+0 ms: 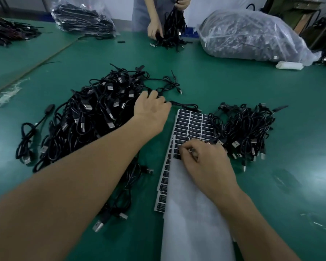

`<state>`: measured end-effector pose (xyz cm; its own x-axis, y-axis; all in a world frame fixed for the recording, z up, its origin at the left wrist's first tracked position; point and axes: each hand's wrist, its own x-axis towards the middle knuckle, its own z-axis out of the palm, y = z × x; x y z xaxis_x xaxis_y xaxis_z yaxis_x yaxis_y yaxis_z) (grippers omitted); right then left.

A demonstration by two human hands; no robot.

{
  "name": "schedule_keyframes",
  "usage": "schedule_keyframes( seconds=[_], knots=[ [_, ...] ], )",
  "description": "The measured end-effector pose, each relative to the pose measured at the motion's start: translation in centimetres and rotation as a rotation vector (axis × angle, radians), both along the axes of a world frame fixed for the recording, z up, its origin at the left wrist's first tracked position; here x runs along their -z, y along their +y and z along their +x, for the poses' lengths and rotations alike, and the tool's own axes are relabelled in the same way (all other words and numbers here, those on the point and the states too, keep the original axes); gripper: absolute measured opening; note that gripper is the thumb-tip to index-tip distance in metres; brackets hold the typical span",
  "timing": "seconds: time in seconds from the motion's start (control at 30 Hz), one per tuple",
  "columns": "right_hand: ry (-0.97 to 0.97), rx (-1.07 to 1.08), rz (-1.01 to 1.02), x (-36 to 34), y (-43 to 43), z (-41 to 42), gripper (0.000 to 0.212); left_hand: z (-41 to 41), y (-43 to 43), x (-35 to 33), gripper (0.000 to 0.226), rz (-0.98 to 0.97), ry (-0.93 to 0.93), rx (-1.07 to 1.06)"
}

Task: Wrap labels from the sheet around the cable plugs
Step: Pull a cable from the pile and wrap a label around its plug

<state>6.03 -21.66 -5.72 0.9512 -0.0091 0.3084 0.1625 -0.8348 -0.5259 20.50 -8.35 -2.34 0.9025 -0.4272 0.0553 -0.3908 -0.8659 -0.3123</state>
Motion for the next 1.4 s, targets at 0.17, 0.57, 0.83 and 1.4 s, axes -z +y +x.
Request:
schedule_keyframes(
  seconds=[0.17,0.57,0.83,1.4],
  knots=[
    [-0.01,-0.016,0.005,0.0,0.0,0.0,0.016,0.7,-0.7,1.1,0.052,0.06,-0.087,-0.004],
    [-0.006,0.013,0.005,0.1,0.0,0.1,0.015,-2.3,1.9,-0.5,0.028,-0.945,-0.463,0.281],
    [-0.008,0.028,0.037,0.3,0.0,0.2,0.017,-7.9,3.1,-3.2,0.019,-1.083,-0.858,0.647],
    [-0.113,0.018,0.208,-0.1,0.0,-0.1,0.015,-9.8,5.0,2.7,0.037,-0.861,0.108,0.246]
  ],
)
